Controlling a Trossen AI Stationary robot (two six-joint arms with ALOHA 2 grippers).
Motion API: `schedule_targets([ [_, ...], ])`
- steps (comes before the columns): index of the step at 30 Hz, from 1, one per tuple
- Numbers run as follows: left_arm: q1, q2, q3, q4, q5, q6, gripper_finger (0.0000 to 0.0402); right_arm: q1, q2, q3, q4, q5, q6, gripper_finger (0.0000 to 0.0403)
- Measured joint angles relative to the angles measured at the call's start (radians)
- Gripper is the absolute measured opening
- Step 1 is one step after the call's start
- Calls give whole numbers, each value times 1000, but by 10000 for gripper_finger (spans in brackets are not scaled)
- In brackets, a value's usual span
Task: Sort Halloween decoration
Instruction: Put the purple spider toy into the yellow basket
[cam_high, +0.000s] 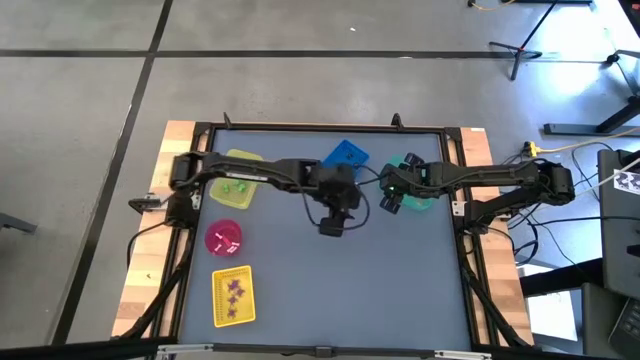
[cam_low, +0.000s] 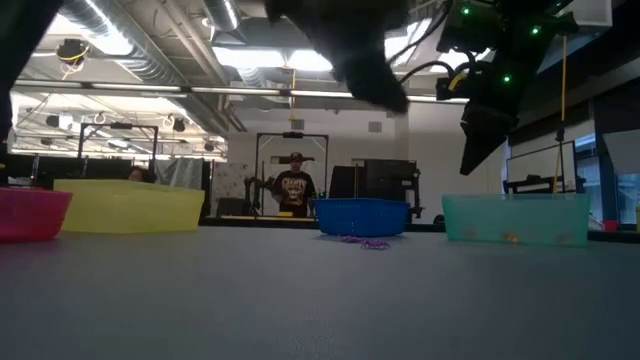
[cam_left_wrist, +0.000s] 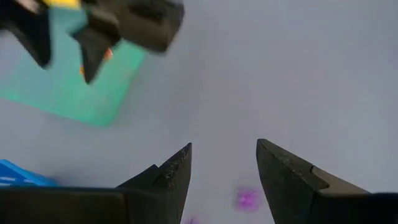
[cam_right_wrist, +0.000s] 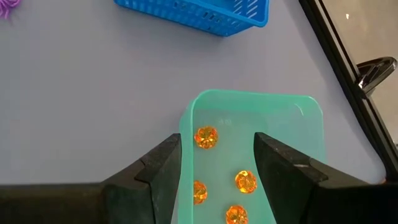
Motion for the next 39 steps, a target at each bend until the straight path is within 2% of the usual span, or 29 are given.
schedule_targets([
  [6, 39, 147, 118, -186, -9, 152, 164, 0, 0, 0, -2, 0, 0, 200],
  [10, 61, 211, 137, -240, -11, 258, 164, 0, 2, -2, -6, 0, 0, 200],
  [20, 77, 233, 139, -272, -36, 439, 164, 0, 3, -2, -3, 0, -1, 200],
  [39, 76, 284, 137, -283, -30, 549, 164, 0, 5, -5, -62, -1, -1, 200],
])
